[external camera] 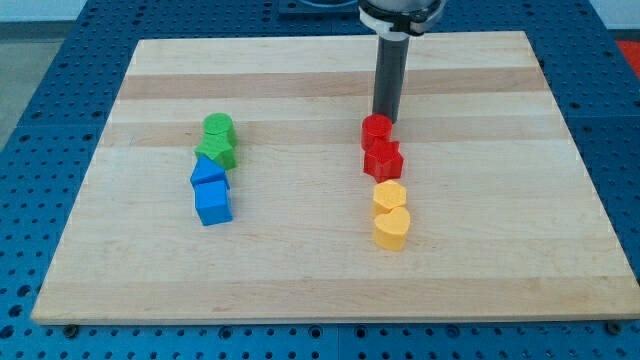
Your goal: Push the red circle into the red star
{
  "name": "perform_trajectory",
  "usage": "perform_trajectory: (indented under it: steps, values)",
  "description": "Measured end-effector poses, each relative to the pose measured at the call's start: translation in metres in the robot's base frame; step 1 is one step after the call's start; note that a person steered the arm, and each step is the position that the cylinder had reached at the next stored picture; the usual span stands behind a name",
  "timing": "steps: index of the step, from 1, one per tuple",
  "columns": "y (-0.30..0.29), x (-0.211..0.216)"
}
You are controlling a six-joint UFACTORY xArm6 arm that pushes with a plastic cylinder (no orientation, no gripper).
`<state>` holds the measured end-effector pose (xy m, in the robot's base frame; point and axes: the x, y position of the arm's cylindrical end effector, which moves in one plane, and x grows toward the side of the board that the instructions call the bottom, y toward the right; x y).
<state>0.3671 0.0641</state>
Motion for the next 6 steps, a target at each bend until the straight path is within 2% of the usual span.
perform_trajectory:
  steps: [2, 4, 6]
  values:
    - [-0.001, 0.014]
    - [-0.001, 0.048]
    - [-0.001, 0.048]
